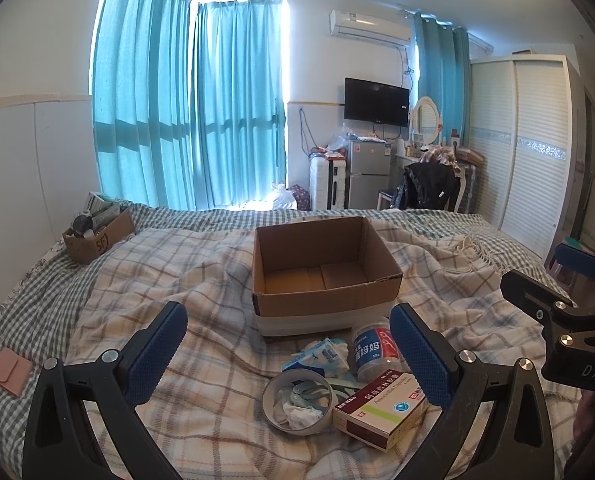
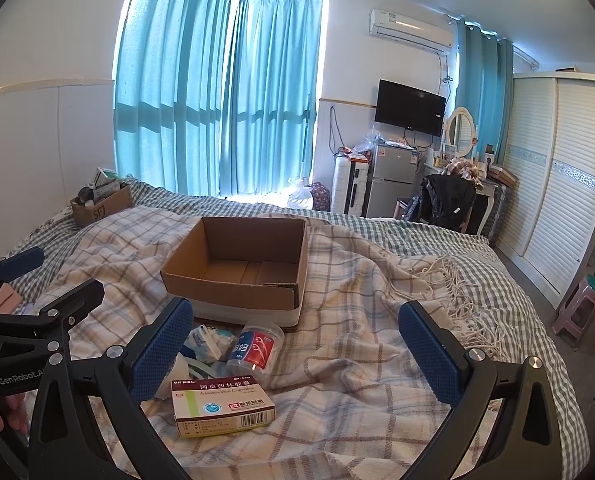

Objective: Organize objects

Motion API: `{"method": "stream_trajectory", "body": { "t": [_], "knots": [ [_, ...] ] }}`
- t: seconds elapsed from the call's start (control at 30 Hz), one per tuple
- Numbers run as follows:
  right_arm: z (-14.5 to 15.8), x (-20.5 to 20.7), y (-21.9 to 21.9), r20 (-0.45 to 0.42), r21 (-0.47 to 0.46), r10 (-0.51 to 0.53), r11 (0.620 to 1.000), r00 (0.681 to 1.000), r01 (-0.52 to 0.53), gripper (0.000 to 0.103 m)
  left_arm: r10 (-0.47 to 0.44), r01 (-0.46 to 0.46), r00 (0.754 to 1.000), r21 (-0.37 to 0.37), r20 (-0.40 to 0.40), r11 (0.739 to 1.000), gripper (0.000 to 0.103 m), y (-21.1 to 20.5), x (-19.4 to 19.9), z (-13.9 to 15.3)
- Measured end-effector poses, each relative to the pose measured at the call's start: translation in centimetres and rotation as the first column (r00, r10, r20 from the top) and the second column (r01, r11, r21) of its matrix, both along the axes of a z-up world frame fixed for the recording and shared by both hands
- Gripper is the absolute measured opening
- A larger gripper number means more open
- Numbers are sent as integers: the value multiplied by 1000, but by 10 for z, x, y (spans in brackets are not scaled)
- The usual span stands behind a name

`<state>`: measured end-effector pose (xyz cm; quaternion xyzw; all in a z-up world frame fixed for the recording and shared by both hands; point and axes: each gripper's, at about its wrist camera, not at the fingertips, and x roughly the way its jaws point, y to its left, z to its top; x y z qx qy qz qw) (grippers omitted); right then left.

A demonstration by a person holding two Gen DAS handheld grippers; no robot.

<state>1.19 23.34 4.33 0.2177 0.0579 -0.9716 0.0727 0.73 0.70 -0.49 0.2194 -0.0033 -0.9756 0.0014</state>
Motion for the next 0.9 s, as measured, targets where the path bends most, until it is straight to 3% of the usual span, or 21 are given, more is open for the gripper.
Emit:
{"method": "stream_trajectory", "body": {
  "t": [0.37, 0.53, 0.7, 0.9],
  "knots": [
    [5, 1, 3, -11, 5, 0, 1000, 1000, 0, 103, 9, -9, 1000, 17, 4, 1000, 103, -2, -2, 7],
    [6, -2, 5, -11, 15, -3, 1000, 1000, 3, 103, 21, -21, 999, 8, 43, 1000, 103, -1, -11, 3],
    [-3, -12, 11, 14, 3, -9, 1000, 1000, 9, 103, 37, -36, 992, -5, 117, 999, 103, -3, -25, -19],
    [-36, -40, 19, 112, -21, -20, 1000, 994, 23, 103, 54, -46, 965, -38, 257, 998, 103, -1, -45, -66]
  ]
}}
